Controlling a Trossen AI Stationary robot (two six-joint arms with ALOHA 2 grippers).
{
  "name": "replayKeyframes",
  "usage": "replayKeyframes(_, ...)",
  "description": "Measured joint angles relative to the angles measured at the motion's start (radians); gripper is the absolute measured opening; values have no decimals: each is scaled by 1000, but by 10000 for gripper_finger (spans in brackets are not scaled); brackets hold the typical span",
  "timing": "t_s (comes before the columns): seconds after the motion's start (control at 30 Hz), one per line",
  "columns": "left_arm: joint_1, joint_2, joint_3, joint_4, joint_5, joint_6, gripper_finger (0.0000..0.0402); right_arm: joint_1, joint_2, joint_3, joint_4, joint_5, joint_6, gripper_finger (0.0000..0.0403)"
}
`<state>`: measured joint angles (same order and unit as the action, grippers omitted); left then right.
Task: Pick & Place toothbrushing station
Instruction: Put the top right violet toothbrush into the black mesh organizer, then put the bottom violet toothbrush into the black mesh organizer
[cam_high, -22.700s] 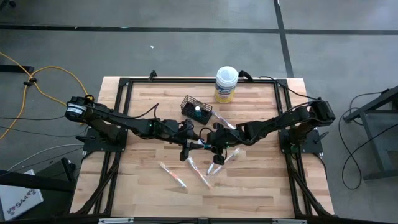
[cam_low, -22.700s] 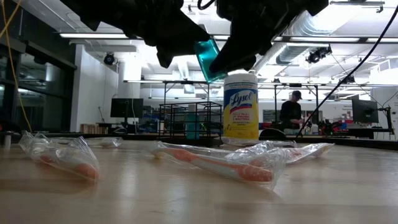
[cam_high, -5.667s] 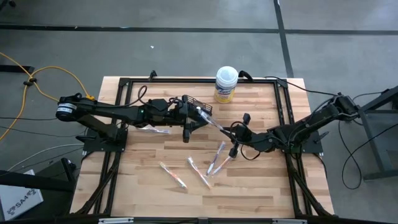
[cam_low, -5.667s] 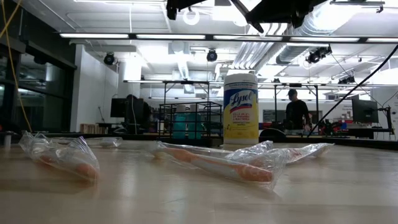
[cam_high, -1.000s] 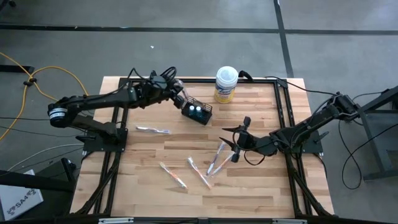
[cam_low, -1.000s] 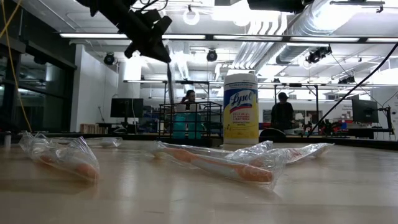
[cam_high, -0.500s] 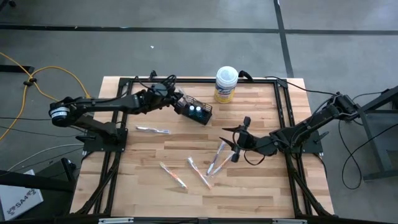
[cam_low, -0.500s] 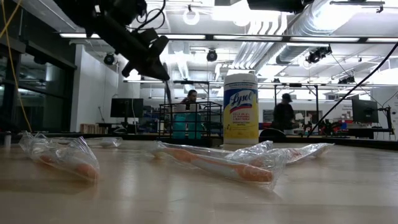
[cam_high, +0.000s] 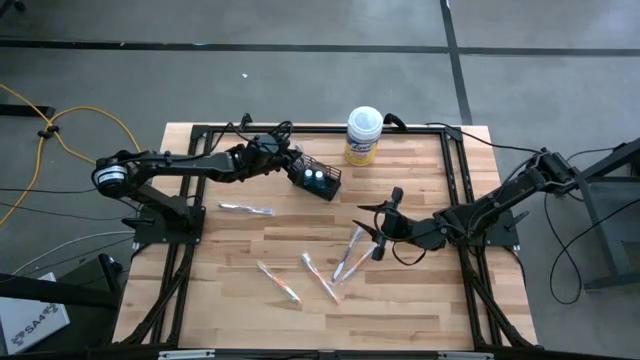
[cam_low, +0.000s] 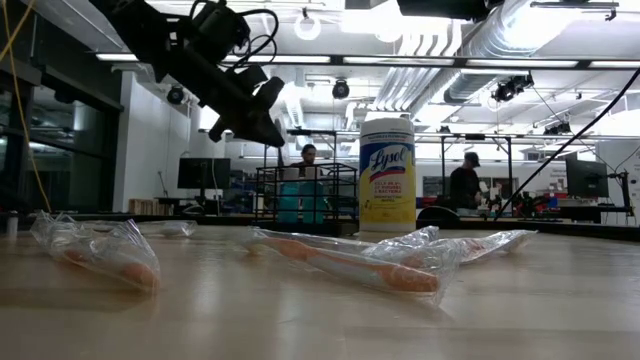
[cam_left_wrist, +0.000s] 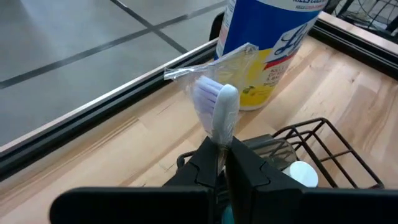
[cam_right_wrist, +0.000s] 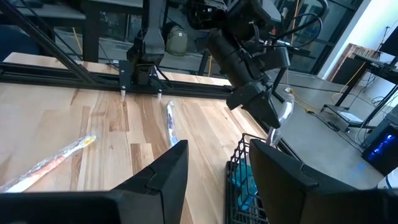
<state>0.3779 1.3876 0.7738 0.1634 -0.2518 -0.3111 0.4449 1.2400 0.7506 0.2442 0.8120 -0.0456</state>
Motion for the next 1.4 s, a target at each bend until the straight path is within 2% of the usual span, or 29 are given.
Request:
replayKeyframes(0.23,0,0,0,4,23,4,21,0,0,0,0,-2,0,162)
replayKeyframes(0.6,0,3,-3,-26,21,23,118,0,0,0,0,-3,0,162)
replayKeyframes(0.73,0,3,-3,-30,20,23,139,0,0,0,-1,-3,0,162)
replayKeyframes(1.07,0,-9,-2,-132,-17,25,145,0,0,0,-1,-3,0,162)
replayKeyframes(1.4,0,-149,-2,-301,-20,26,145,0,0,0,-2,-4,0,162)
